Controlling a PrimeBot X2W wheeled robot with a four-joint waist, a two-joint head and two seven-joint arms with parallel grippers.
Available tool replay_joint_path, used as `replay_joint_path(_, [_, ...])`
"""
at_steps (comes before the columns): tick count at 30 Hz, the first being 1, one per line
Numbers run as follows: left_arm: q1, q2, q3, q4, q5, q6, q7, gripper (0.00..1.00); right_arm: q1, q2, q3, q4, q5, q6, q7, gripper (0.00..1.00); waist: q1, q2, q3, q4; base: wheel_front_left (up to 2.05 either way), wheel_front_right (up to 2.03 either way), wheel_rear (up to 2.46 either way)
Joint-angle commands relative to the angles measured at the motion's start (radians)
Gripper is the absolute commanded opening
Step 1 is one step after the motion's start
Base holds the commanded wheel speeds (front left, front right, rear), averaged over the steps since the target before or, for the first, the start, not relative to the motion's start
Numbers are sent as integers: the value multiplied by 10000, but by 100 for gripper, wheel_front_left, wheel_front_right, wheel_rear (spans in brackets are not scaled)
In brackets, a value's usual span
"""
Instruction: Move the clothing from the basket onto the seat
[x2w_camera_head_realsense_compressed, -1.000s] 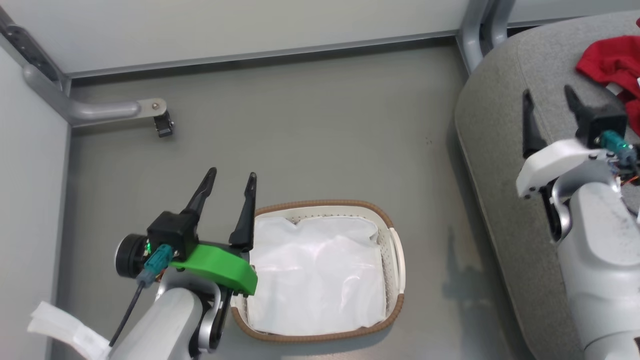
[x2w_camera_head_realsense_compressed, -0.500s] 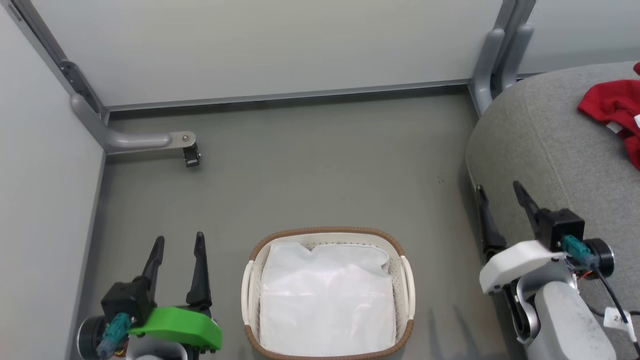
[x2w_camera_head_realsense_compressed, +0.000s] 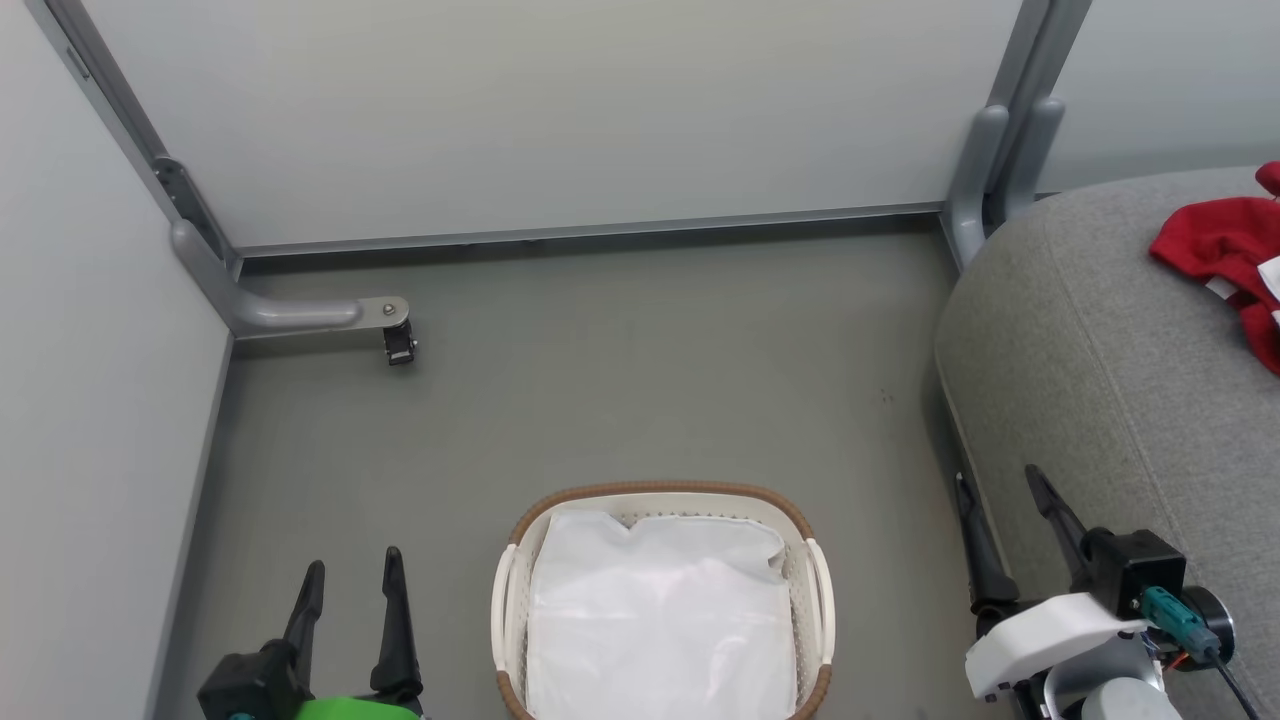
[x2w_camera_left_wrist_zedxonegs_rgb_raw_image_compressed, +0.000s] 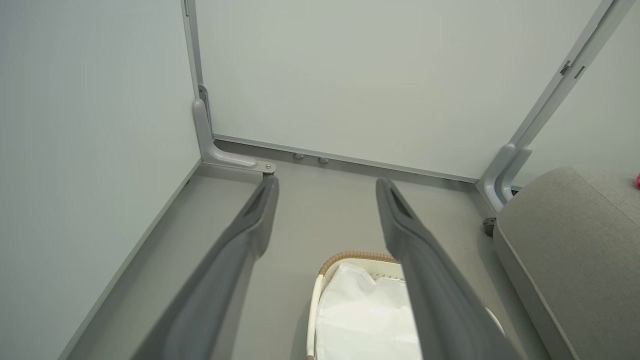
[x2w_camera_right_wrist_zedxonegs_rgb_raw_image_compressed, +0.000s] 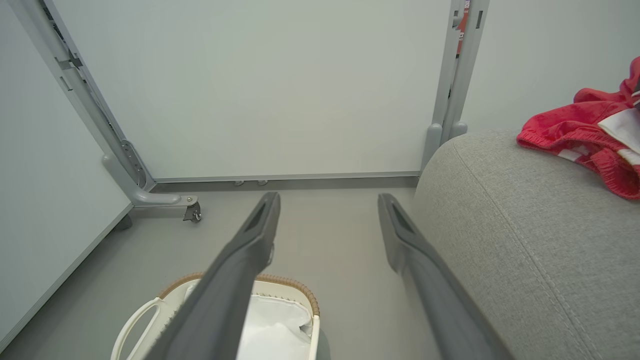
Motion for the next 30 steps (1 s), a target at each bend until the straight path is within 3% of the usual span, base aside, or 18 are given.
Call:
replay_joint_path(1, [153,3,64,-2,69,-75,-34,100,160,-41,16,-36,50,-15,-47,100,1,0,-48,-3,0,0,0])
replay_joint_path(28, [-68,-268,291,337,583,-400,-35,100,-48,-40,215,245,169,-15,-48,100,1,0,-145,17,0,0,0])
replay_joint_path(29, [29,-286,286,364,604,-382,0,0,39,2,234,234,128,0,0,0,1,0,-145,17,0,0,0])
replay_joint_path(30, [36,-299,290,400,585,-387,7,0,52,8,235,255,138,0,2,0,1,0,-144,18,0,0,0])
